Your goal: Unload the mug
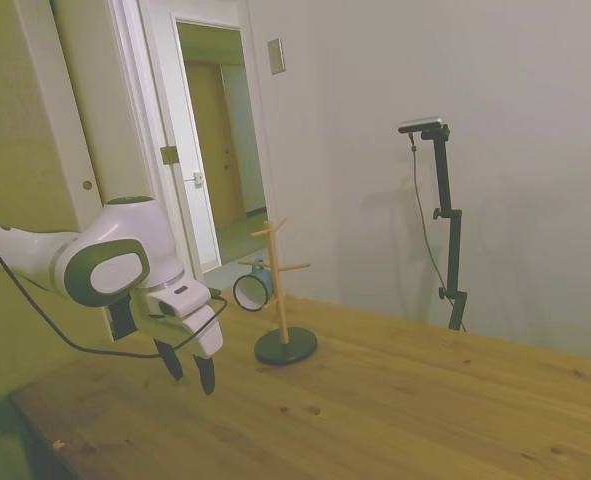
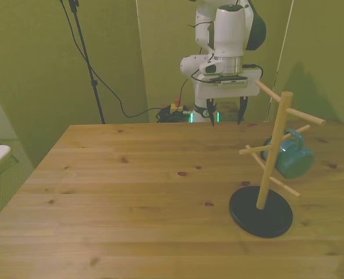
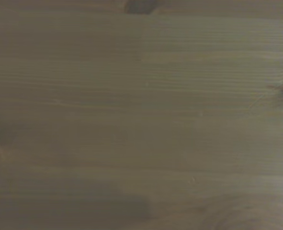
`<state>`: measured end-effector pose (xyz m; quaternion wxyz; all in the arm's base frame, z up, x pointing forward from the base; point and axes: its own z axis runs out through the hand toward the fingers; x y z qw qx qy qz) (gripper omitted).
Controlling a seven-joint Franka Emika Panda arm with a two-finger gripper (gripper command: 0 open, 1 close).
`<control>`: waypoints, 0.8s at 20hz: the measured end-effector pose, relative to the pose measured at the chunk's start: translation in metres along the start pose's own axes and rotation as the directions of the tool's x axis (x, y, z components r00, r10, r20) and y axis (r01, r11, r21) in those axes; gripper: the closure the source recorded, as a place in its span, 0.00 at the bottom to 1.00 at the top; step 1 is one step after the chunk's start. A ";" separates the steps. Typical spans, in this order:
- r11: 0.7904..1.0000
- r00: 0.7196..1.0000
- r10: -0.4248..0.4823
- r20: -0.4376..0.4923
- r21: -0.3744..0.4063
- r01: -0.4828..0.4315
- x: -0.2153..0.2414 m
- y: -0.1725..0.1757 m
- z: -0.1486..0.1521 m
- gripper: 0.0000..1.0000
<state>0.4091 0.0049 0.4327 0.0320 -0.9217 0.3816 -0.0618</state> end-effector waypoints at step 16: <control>0.980 0.975 -0.012 -0.220 0.190 0.055 0.033 -0.101 0.005 0.00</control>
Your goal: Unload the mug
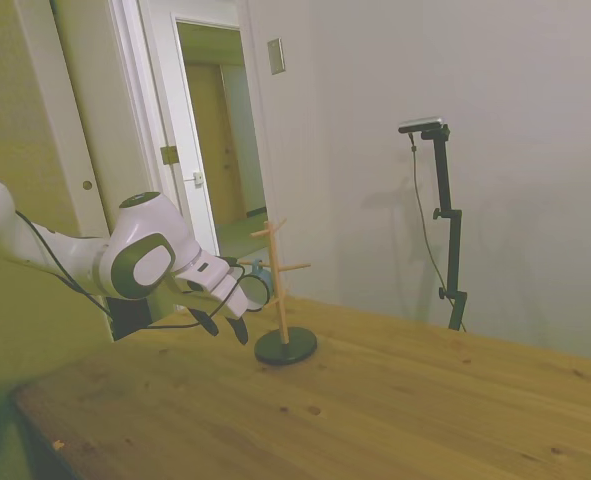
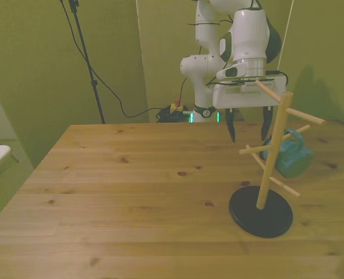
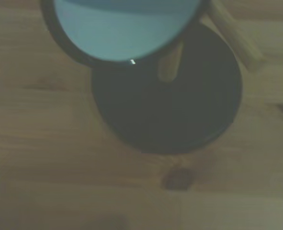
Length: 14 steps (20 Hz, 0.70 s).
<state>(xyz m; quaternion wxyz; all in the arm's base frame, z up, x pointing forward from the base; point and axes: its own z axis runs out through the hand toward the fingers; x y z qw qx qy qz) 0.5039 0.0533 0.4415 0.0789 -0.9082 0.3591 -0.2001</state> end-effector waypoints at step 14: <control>0.989 0.988 -0.004 -0.157 0.148 0.027 -0.009 -0.067 -0.011 0.00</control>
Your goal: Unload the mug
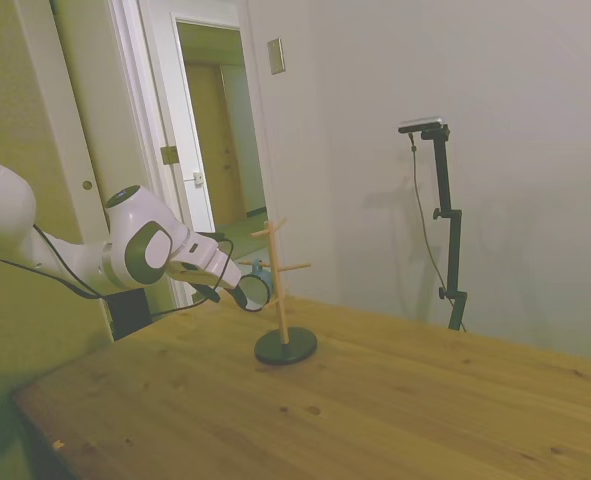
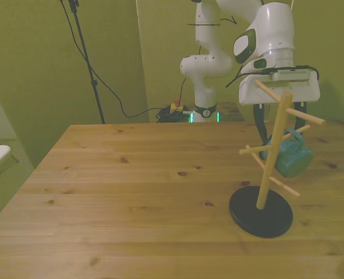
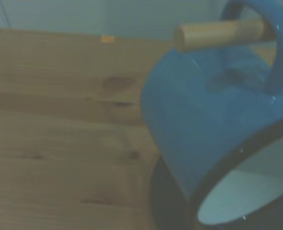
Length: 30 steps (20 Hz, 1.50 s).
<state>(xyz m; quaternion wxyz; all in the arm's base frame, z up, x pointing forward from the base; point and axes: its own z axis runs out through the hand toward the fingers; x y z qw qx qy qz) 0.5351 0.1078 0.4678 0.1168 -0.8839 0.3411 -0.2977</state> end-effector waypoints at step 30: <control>0.995 0.968 -0.002 -0.253 0.095 0.027 -0.009 -0.028 0.063 1.00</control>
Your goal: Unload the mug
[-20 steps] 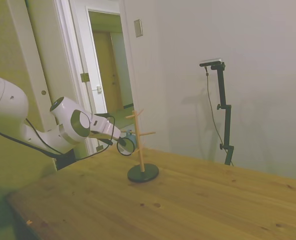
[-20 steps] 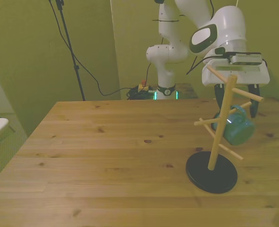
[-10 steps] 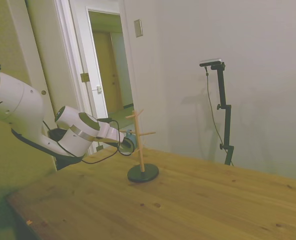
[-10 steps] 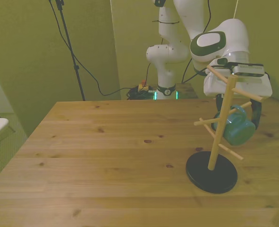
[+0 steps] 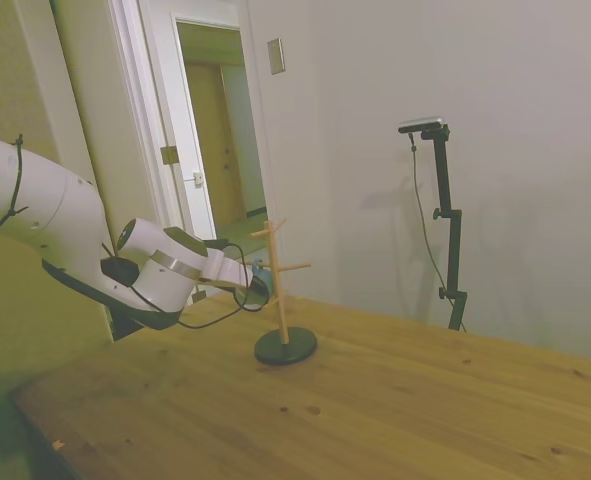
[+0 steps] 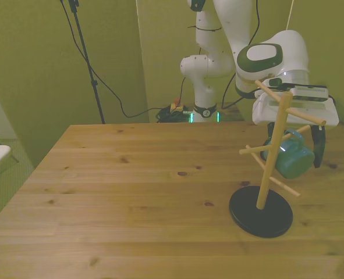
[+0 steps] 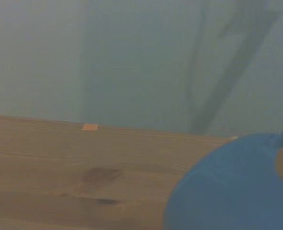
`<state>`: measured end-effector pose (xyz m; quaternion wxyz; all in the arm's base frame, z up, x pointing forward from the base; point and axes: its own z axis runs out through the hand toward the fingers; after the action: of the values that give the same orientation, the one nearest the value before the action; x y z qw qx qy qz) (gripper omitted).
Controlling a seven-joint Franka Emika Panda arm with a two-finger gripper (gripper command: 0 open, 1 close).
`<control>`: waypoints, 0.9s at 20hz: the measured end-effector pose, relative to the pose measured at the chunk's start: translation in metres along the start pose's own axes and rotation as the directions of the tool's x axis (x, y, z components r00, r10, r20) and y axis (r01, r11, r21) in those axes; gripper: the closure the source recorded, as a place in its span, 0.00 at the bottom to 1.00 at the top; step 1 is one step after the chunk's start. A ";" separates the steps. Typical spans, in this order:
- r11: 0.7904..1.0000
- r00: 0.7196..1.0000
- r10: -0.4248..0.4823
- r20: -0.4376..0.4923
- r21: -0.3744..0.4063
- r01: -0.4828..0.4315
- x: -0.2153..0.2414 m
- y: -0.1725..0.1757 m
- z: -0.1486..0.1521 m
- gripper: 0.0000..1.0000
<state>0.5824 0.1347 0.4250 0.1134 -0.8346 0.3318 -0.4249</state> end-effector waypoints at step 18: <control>1.000 1.000 -0.004 0.004 0.006 0.004 -0.005 -0.002 -0.001 1.00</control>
<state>0.5807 0.1400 0.4232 0.1156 -0.8357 0.3285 -0.4246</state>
